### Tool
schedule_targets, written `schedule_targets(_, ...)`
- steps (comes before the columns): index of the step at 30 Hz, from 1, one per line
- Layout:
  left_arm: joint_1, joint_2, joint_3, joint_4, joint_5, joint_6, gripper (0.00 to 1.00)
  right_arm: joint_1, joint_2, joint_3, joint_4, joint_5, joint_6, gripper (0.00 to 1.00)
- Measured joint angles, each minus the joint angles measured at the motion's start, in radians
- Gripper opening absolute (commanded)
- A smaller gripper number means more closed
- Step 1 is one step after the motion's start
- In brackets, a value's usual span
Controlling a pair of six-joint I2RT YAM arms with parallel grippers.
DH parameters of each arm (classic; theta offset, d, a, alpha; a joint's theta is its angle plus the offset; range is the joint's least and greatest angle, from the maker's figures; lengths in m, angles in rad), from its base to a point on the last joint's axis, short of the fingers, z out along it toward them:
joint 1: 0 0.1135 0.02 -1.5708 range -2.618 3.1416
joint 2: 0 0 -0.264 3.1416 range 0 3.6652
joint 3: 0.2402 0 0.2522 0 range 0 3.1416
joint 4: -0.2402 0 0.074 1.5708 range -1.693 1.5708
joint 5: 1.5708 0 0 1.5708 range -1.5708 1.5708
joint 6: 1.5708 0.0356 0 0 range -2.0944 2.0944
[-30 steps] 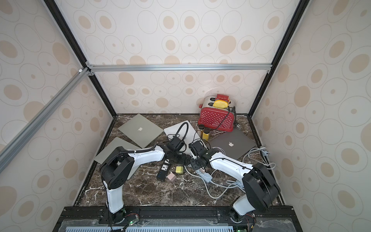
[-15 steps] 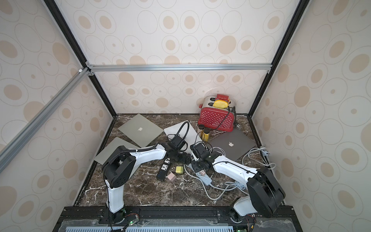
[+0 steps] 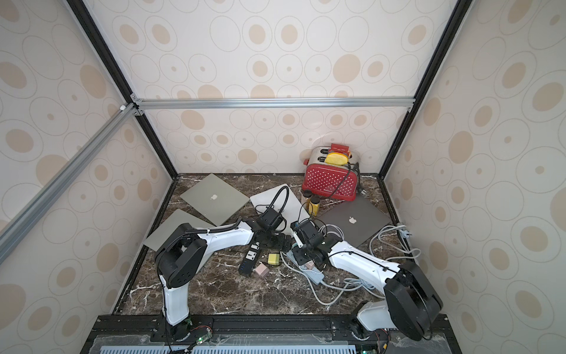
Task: Unplug the laptop charger
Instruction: Remove the plug from the socket, then place the plug at the center of the board.
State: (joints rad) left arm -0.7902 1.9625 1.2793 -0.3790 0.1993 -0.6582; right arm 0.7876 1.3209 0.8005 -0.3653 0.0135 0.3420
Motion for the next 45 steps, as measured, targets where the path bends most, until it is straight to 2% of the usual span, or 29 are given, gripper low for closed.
schedule_targets(11,-0.001,0.000,0.008,-0.008,0.000,-0.018,0.92,-0.006,-0.023,0.019,0.010,0.049,-0.048,0.00)
schedule_targets(15,-0.002,-0.004,0.007,-0.007,0.000,-0.017,0.93,-0.065,-0.011,0.042,0.001,0.031,-0.045,0.00)
schedule_targets(19,-0.002,-0.015,-0.010,0.015,0.013,-0.011,0.95,-0.132,0.062,0.132,-0.010,0.019,-0.059,0.00)
schedule_targets(24,-0.002,-0.050,-0.063,0.072,0.038,0.011,0.99,-0.146,0.169,0.212,-0.018,-0.027,-0.069,0.00)
schedule_targets(30,0.001,-0.093,-0.108,0.060,0.074,0.054,0.99,-0.166,0.294,0.265,-0.083,-0.072,-0.070,0.02)
schedule_targets(35,0.009,-0.108,-0.112,0.047,0.092,0.079,0.99,-0.175,0.337,0.293,-0.138,-0.088,-0.070,0.14)
schedule_targets(41,0.029,-0.130,-0.112,0.038,0.110,0.118,0.99,-0.188,0.336,0.294,-0.189,-0.100,-0.072,0.45)
schedule_targets(45,0.037,-0.150,-0.095,-0.011,0.105,0.174,0.99,-0.207,0.308,0.300,-0.220,-0.106,-0.077,0.55)
